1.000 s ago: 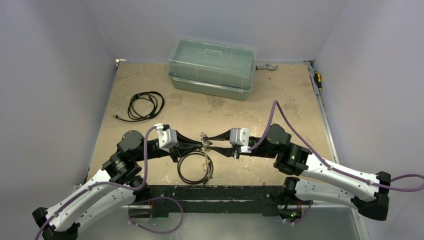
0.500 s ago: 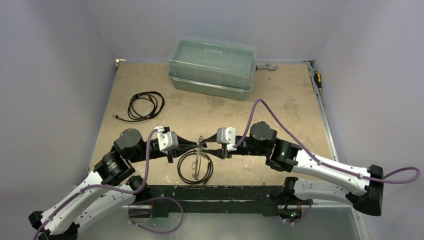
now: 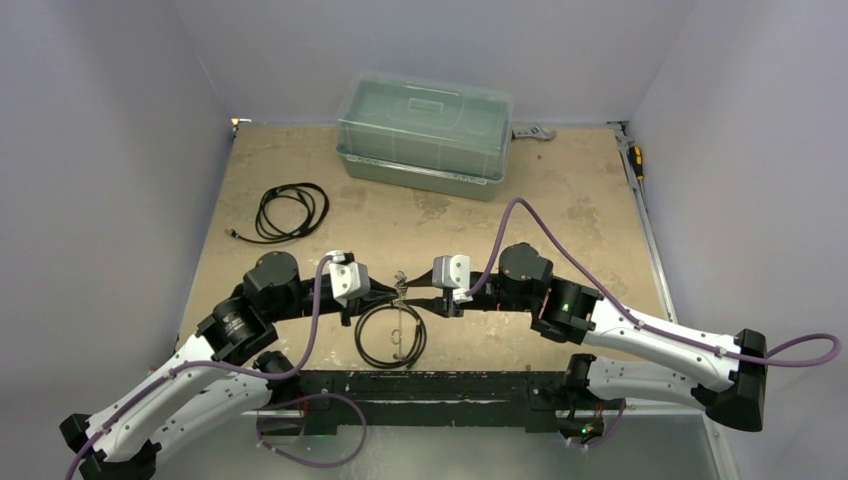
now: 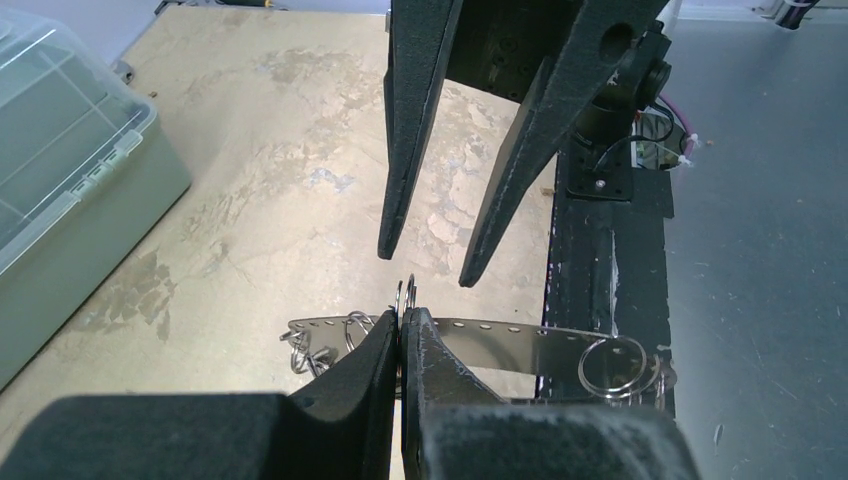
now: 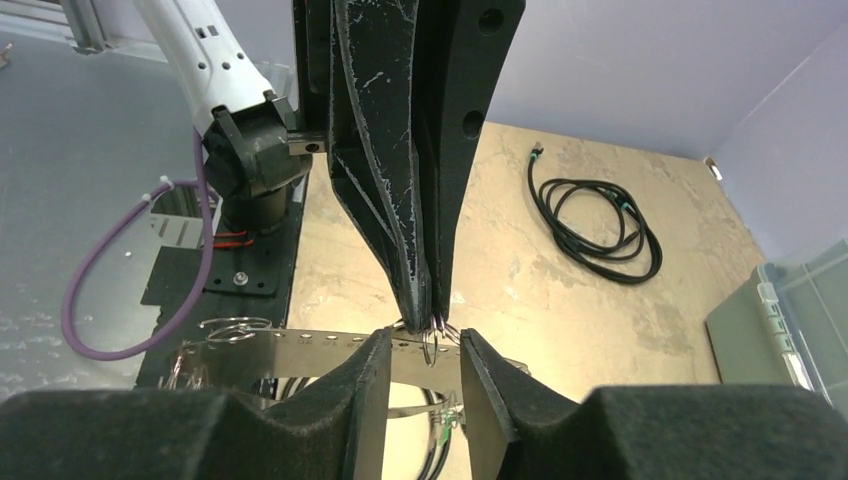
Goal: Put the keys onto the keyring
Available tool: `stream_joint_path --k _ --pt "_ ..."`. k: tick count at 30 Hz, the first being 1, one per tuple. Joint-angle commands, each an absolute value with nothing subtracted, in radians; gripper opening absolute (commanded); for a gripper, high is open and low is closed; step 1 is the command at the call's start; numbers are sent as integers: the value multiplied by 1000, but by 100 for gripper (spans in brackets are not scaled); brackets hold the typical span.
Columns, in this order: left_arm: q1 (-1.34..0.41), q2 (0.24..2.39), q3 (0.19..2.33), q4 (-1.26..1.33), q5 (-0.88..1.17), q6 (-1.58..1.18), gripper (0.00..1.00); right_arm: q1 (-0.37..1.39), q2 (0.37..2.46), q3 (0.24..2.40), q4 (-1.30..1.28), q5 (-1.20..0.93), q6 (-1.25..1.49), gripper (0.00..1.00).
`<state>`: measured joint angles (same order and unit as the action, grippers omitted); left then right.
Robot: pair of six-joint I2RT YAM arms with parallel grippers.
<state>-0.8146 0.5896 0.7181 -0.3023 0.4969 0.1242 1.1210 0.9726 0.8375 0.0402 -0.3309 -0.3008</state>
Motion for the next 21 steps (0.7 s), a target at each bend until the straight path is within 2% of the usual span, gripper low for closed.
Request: stream_joint_path --k 1,10,21 --pt "-815 591 763 -249 531 128 0 1126 970 890 50 -317 -307 32" --pt "-815 591 750 -236 551 122 0 1126 1008 910 28 -305 -310 25" --pt "-815 579 755 -247 565 127 0 1126 1032 916 22 -288 -311 24"
